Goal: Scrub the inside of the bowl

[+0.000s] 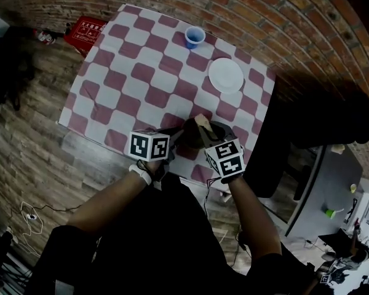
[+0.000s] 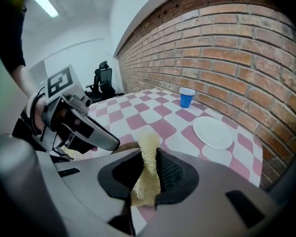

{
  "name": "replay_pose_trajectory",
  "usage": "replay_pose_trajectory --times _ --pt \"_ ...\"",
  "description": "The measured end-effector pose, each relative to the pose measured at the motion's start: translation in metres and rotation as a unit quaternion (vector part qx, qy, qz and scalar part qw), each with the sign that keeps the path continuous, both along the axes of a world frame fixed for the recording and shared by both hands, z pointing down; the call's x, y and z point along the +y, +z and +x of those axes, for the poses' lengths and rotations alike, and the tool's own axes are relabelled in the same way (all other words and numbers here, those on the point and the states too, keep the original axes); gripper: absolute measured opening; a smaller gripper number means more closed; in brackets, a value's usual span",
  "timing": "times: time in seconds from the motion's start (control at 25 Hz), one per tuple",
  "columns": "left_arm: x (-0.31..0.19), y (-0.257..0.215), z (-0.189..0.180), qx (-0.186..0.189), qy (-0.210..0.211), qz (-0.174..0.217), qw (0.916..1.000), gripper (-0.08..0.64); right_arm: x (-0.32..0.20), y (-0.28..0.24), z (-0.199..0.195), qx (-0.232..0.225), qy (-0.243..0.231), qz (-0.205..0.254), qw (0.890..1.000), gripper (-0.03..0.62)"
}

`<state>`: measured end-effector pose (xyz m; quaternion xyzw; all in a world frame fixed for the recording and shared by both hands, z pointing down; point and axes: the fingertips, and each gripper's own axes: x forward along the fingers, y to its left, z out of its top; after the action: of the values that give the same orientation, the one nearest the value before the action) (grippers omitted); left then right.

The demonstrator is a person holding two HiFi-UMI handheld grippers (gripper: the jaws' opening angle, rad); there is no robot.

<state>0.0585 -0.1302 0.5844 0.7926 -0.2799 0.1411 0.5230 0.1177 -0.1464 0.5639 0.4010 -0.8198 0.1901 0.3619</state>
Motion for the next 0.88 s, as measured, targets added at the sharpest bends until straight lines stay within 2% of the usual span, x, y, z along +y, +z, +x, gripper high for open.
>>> replay_pose_trajectory --times 0.16,0.28,0.44,0.64,0.88 --pt "0.001 -0.003 0.0 0.004 0.006 -0.004 1.0 0.048 0.018 -0.002 0.005 0.011 -0.026 -0.003 1.0 0.087" --pt "0.004 -0.004 -0.002 0.007 0.002 -0.006 1.0 0.05 0.032 -0.003 0.0 0.0 -0.03 -0.01 1.0 0.087" --pt "0.01 0.001 0.0 0.008 0.014 -0.014 0.9998 0.093 0.042 0.002 -0.011 -0.01 -0.033 -0.018 0.999 0.087" --pt "0.019 0.003 0.012 0.023 0.036 -0.028 0.9987 0.1 0.031 0.009 -0.02 -0.027 -0.013 -0.022 0.999 0.087" --pt "0.023 0.003 0.03 0.03 0.052 -0.03 0.9977 0.1 0.006 0.01 -0.01 -0.044 0.033 -0.02 0.998 0.087"
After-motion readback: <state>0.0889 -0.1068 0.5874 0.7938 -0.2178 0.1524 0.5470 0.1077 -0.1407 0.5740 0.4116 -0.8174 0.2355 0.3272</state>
